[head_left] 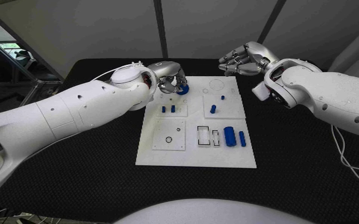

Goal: Assemble the parts on the task board

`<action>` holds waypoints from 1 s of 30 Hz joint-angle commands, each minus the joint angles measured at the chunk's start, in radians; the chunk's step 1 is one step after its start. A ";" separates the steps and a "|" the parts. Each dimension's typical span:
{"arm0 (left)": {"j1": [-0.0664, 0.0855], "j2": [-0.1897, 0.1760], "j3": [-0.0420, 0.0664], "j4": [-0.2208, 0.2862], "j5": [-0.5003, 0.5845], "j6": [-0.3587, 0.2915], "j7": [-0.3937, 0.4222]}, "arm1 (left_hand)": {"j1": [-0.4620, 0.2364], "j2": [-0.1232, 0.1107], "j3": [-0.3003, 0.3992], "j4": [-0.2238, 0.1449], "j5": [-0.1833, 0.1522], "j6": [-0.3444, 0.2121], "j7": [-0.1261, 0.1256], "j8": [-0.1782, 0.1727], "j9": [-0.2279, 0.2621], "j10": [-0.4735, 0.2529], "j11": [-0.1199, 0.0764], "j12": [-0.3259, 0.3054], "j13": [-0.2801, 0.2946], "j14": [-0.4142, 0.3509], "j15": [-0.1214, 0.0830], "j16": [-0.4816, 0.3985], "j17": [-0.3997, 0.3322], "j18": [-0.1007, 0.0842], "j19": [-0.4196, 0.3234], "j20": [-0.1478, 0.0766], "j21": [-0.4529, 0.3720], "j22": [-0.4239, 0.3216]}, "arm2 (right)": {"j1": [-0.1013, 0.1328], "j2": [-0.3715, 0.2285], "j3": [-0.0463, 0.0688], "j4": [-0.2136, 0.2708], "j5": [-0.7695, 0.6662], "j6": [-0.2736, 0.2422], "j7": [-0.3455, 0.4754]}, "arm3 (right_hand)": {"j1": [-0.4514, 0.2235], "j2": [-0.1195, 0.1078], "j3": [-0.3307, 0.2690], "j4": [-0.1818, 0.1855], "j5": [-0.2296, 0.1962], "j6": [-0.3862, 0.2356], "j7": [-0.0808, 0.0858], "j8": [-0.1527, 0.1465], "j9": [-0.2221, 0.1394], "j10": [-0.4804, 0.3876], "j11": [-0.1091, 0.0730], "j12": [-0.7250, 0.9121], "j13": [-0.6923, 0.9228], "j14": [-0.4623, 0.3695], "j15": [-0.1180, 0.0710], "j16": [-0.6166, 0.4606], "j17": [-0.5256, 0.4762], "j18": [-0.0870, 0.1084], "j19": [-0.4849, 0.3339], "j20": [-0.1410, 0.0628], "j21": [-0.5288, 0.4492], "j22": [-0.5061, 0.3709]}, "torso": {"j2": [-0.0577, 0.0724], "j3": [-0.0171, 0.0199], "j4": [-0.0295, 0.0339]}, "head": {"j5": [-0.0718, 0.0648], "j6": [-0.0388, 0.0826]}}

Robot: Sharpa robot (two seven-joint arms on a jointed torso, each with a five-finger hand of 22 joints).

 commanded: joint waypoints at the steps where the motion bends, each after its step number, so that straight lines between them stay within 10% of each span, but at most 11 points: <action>1: 0.001 -0.022 0.008 0.021 0.027 -0.018 -0.006 | -0.005 -0.004 0.005 -0.002 -0.005 0.007 -0.001 -0.006 -0.001 0.007 0.002 -0.004 -0.001 0.008 -0.001 0.003 0.001 -0.018 0.005 -0.002 0.003 0.001 | 0.001 -0.002 0.001 0.000 -0.003 0.004 0.004 | -0.007 0.004 0.002 -0.004 0.006 0.002 0.002 -0.001 0.000 -0.006 -0.003 0.002 -0.001 -0.004 -0.001 -0.002 -0.002 0.005 0.002 0.007 -0.005 0.000 | 0.001 0.0001 -0.0007 | 0.000 0.001; 14: -0.014 -0.111 0.016 0.048 0.068 0.025 -0.036 | -0.014 -0.007 0.008 -0.001 -0.005 0.012 -0.002 -0.010 -0.002 0.013 0.002 -0.010 -0.002 0.009 -0.001 0.005 0.000 -0.018 0.007 -0.001 0.007 0.006 | 0.001 -0.007 0.001 0.001 -0.003 0.003 0.002 | -0.007 0.005 0.003 -0.005 0.006 0.004 0.002 0.000 0.001 -0.005 -0.004 0.003 -0.001 -0.004 -0.002 -0.001 -0.002 0.006 0.003 0.007 -0.006 0.000 | 0.000 0.0006 -0.0004 | 0.005 -0.001; 30: -0.049 -0.081 0.010 0.015 0.075 0.036 -0.041 | -0.023 -0.009 0.009 0.001 -0.006 0.015 -0.002 -0.013 -0.003 0.016 0.001 -0.015 -0.002 0.009 -0.001 0.004 -0.003 -0.018 0.006 0.000 0.006 0.007 | 0.001 -0.005 0.001 0.000 -0.005 0.004 0.002 | -0.007 0.005 0.003 -0.005 0.006 0.004 0.002 0.000 0.001 -0.005 -0.004 0.003 -0.001 -0.004 -0.002 -0.001 -0.002 0.006 0.003 0.007 -0.006 0.000 | 0.001 0.0012 -0.0018 | 0.004 -0.004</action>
